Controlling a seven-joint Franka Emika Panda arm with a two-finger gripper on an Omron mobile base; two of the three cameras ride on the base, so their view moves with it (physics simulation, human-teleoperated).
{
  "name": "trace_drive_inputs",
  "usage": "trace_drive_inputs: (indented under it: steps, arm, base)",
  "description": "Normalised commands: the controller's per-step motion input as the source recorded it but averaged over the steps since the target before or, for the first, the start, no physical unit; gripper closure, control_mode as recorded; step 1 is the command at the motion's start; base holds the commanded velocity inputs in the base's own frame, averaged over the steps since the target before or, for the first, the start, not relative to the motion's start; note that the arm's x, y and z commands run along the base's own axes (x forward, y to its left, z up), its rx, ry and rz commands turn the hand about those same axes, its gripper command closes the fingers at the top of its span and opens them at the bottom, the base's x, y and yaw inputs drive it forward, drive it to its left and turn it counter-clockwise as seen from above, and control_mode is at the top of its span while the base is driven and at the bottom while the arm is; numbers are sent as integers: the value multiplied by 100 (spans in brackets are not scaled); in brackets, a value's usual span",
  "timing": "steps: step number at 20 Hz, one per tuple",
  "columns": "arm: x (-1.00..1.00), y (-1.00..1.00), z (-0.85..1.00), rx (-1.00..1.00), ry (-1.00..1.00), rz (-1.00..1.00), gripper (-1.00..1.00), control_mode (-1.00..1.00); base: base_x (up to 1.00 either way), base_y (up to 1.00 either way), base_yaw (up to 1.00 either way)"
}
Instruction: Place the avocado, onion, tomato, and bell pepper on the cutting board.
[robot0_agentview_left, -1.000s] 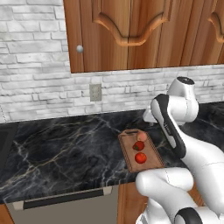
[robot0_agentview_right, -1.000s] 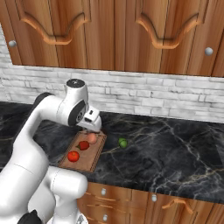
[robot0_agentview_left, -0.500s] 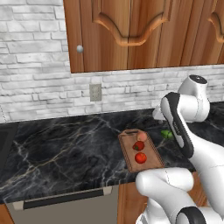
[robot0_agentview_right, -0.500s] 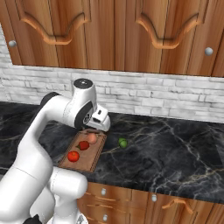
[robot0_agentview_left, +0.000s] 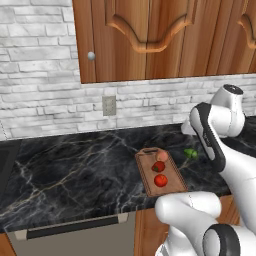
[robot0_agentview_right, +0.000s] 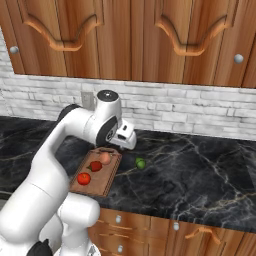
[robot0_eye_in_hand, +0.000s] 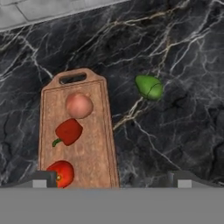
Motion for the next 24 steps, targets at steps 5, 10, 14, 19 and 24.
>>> trace_drive_inputs:
  steps: [5, 10, 14, 19, 24]
  arm:
    - [34, -17, 0, -3, 2, 0, -100, -100]
    - [26, -22, 0, -9, 2, 0, -100, -100]
    - [26, -20, -4, -6, 4, 0, -100, -100]
    - [9, -9, -29, -1, 2, 0, -100, -100]
    - [15, -5, -34, 0, 1, 0, -100, -100]
  base:
    - [0, 0, 0]
    - [0, 0, 0]
    - [0, 0, 0]
    - [0, 0, 0]
    - [0, 0, 0]
